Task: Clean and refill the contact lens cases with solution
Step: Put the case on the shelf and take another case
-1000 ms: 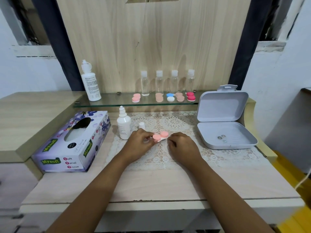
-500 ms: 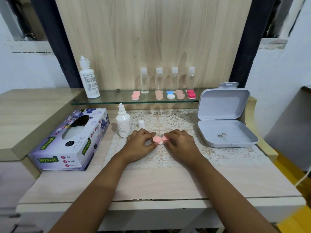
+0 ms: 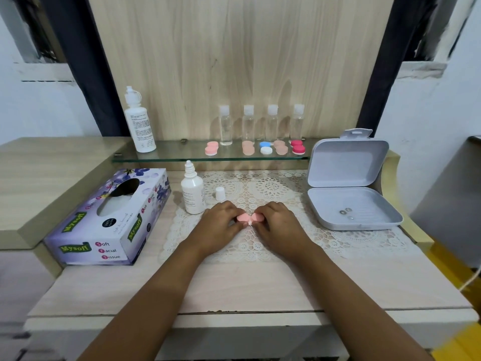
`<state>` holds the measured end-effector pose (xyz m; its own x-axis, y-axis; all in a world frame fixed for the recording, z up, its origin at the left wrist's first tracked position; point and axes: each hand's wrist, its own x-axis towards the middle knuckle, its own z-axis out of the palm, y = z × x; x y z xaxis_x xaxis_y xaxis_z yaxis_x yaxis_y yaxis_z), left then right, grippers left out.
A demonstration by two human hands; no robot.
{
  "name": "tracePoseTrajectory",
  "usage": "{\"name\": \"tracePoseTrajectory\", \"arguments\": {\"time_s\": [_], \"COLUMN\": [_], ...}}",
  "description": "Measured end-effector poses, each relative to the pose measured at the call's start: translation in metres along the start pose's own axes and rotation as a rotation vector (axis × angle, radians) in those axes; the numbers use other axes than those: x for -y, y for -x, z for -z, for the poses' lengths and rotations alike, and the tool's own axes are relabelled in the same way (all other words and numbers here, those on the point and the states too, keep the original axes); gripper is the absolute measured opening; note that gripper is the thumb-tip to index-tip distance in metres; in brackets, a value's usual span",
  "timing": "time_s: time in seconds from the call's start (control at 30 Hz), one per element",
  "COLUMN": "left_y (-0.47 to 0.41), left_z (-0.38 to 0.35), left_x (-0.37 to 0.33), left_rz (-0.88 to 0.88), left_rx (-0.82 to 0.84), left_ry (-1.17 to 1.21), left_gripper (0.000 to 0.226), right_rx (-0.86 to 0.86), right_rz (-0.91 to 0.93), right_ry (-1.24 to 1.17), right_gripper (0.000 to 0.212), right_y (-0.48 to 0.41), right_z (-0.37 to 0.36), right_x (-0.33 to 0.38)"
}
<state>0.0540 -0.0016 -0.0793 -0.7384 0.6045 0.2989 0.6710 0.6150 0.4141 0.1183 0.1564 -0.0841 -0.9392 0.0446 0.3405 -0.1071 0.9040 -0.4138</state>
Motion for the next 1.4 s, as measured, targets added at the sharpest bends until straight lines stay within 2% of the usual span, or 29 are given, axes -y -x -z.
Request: {"name": "tracePoseTrajectory", "arguments": {"time_s": [0.37,0.57,1.3,1.4], "left_y": [0.0023,0.003,0.0059,0.0082], "left_z": [-0.0029,-0.0011,0.0004,-0.0017], "left_x": [-0.0009,-0.0018,-0.0084,-0.0066], "left_rz": [-0.046,-0.056,-0.016,-0.014], "left_rx": [-0.019,-0.008,-0.036,-0.021], "left_ry": [0.003,0.043,0.087,0.093], "left_gripper": [0.032,0.033,0.029,0.041], "right_rx": [-0.013,-0.027,-0.049,-0.052], "right_rz": [0.02,0.046,0.079,0.078], "right_ry": [-0.009,-0.018,-0.014,-0.028], "right_gripper": [0.04,0.022,0.022,0.022], "right_y": [-0.0011,-0.0038,-0.004,-0.0032], "right_z": [-0.0032,-0.0058,-0.0069,-0.0068], "right_x": [-0.0008,-0.0049,-0.0049,-0.0052]}}
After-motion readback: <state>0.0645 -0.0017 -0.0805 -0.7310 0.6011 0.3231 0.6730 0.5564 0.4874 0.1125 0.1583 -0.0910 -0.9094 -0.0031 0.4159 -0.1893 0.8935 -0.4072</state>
